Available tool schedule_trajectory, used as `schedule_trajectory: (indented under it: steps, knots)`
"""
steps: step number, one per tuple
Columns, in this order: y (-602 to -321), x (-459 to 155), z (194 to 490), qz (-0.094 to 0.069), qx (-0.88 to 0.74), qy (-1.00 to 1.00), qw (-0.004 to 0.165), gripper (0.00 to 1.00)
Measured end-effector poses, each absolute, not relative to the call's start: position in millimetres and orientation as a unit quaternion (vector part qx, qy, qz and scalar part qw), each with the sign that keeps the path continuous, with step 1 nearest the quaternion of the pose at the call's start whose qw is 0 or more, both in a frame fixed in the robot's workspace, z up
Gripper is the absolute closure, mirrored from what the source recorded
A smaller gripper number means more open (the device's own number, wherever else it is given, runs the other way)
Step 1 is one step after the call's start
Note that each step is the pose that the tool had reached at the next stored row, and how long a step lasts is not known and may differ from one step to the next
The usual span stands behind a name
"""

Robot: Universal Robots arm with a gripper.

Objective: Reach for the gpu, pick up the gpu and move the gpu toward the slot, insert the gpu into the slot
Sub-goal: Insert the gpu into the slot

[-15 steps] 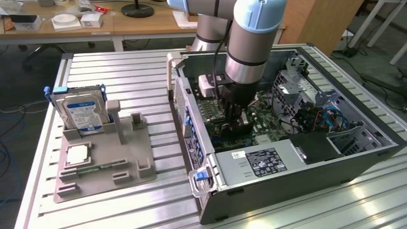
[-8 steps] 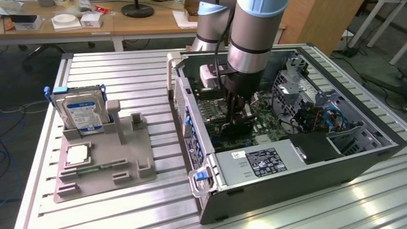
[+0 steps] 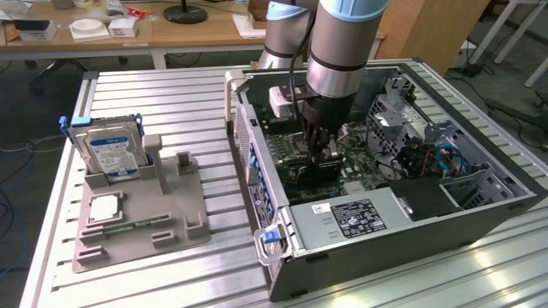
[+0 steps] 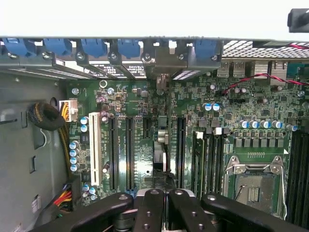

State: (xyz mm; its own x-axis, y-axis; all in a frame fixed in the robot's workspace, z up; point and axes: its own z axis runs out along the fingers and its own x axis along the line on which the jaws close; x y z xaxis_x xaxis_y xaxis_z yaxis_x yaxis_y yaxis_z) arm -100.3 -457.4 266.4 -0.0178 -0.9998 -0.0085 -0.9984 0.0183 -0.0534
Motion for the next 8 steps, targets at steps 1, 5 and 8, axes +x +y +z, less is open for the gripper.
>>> schedule_trajectory:
  steps: [1, 5, 8]
  knots:
    - [-457.4, -100.3, 266.4, -0.016, -0.700, 0.713, 0.022, 0.90]
    - [-457.4, -100.3, 266.4, -0.016, -0.700, 0.713, 0.022, 0.90]
    - [-457.4, -100.3, 266.4, -0.016, -0.700, 0.713, 0.022, 0.90]
